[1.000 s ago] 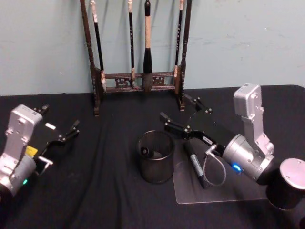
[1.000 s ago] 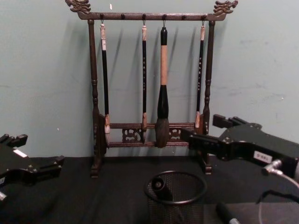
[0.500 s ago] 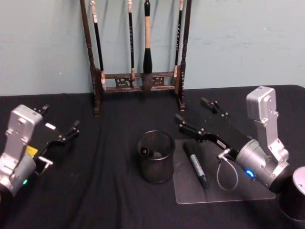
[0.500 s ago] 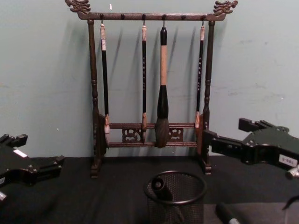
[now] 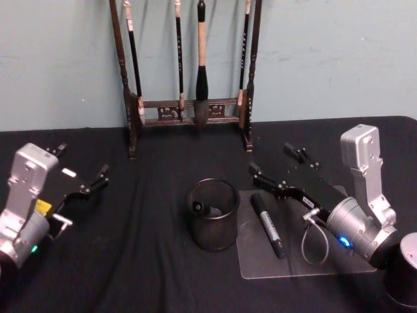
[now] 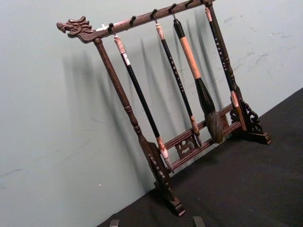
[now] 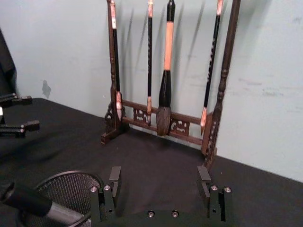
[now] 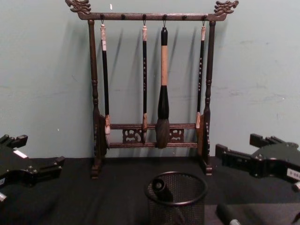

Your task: Pick up the water-based marker from the table and place it into the pen holder.

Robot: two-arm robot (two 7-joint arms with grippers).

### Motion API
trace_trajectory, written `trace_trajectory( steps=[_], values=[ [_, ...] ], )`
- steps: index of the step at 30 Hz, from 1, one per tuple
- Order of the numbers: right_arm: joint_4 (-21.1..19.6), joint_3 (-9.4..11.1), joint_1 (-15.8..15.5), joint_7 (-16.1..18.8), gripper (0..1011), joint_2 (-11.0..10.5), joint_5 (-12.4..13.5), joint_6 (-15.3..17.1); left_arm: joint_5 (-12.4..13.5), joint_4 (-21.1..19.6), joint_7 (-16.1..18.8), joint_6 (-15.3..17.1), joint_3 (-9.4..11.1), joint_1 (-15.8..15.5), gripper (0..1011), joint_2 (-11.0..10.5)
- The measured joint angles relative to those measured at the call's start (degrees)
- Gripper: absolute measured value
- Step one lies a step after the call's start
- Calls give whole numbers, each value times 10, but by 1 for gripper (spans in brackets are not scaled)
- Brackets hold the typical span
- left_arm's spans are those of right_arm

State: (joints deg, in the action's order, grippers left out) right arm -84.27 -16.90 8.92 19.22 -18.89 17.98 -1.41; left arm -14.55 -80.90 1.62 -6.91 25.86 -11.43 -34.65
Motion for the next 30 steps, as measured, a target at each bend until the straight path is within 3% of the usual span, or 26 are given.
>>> trace_trajectory(
  steps=[14, 30],
  values=[
    [29, -3, 9, -1, 1003, 9, -11, 22, 0, 0, 0, 0, 0, 0, 1009, 0],
    [35, -16, 10, -17, 1002, 9, -46, 63, 0, 0, 0, 0, 0, 0, 1009, 0]
  ],
)
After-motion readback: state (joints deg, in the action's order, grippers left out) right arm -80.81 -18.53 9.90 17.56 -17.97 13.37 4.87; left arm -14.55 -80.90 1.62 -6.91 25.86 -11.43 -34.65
